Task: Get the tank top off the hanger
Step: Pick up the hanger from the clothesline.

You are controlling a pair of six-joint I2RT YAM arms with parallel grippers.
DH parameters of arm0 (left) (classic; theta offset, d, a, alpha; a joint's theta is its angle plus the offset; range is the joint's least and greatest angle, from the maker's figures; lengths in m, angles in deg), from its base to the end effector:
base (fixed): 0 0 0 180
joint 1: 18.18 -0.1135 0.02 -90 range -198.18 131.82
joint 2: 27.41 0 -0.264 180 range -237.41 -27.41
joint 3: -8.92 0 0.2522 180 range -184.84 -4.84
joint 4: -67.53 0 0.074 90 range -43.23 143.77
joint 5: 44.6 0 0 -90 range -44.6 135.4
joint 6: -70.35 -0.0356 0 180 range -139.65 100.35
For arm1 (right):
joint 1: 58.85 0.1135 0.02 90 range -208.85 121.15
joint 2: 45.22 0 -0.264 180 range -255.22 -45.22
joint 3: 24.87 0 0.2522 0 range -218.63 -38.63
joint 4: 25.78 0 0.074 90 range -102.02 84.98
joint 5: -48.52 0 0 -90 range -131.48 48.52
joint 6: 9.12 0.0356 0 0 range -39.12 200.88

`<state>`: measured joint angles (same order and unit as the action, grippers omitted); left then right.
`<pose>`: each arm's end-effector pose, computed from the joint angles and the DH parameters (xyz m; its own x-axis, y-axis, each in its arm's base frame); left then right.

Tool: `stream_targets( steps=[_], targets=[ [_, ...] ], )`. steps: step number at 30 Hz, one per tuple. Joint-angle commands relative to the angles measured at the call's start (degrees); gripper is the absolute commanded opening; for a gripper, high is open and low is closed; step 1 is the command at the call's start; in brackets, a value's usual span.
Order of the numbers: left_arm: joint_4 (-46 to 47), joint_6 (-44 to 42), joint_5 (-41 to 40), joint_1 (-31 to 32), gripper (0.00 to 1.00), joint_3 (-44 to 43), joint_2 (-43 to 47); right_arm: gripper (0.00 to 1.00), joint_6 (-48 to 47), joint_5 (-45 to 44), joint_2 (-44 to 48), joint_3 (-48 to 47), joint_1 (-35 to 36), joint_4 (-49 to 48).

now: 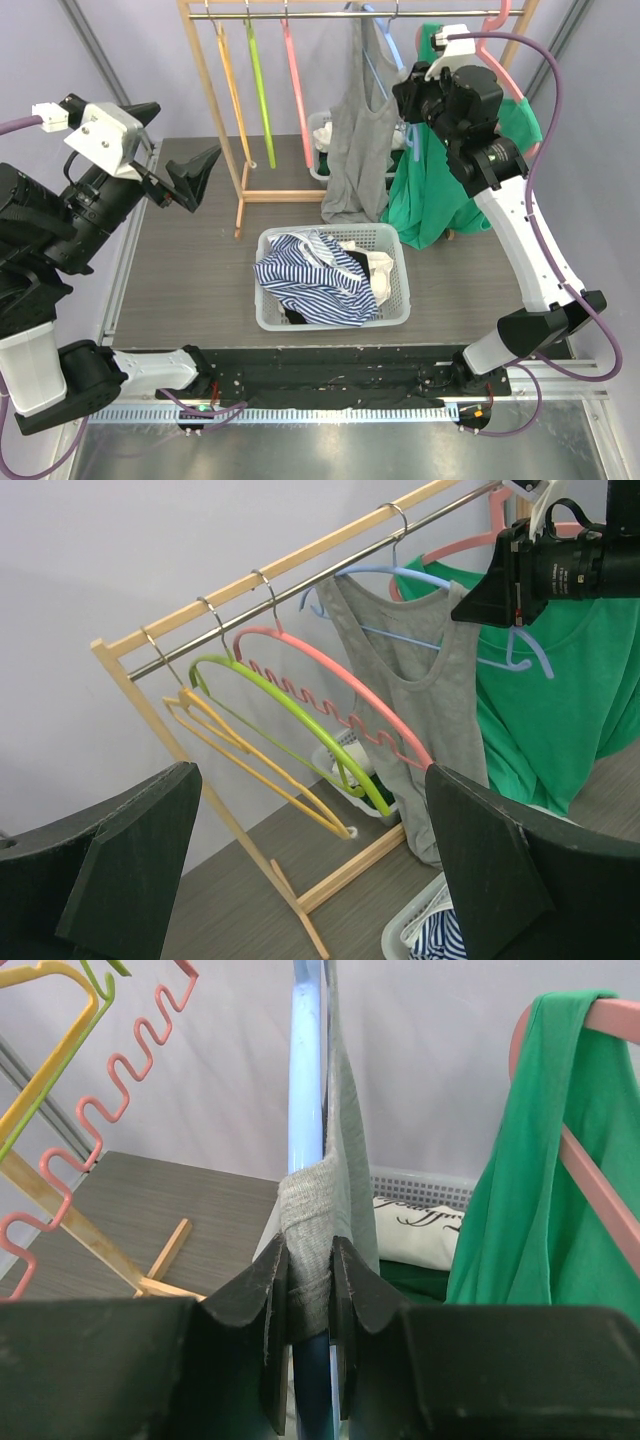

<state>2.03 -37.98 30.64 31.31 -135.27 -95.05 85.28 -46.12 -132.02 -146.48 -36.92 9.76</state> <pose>0.0619 -0.0585 0.6237 0.2983 0.1190 -0.9470 0.5046 0.8226 0.2623 0.2996 0.1175 0.5197 -0.0346 0.0685 -0.9971 -0.2954 0.9524 0.0757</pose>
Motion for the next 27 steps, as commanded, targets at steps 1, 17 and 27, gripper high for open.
stream_targets(
  steps=[1,17,27],
  targets=[
    [0.4,0.7,0.9,-0.5,1.00,-0.3,0.0,0.01,-1.4,-1.9,1.5,-3.3,-0.1,-8.3],
    [0.5,0.7,0.9,-1.3,1.00,0.8,1.5,0.03,-1.0,1.7,-2.3,-12.8,0.0,-2.9],
    [0.5,1.1,1.5,-1.4,1.00,0.8,1.4,0.60,0.7,-3.0,-4.5,-20.4,0.1,20.0]
  ],
)
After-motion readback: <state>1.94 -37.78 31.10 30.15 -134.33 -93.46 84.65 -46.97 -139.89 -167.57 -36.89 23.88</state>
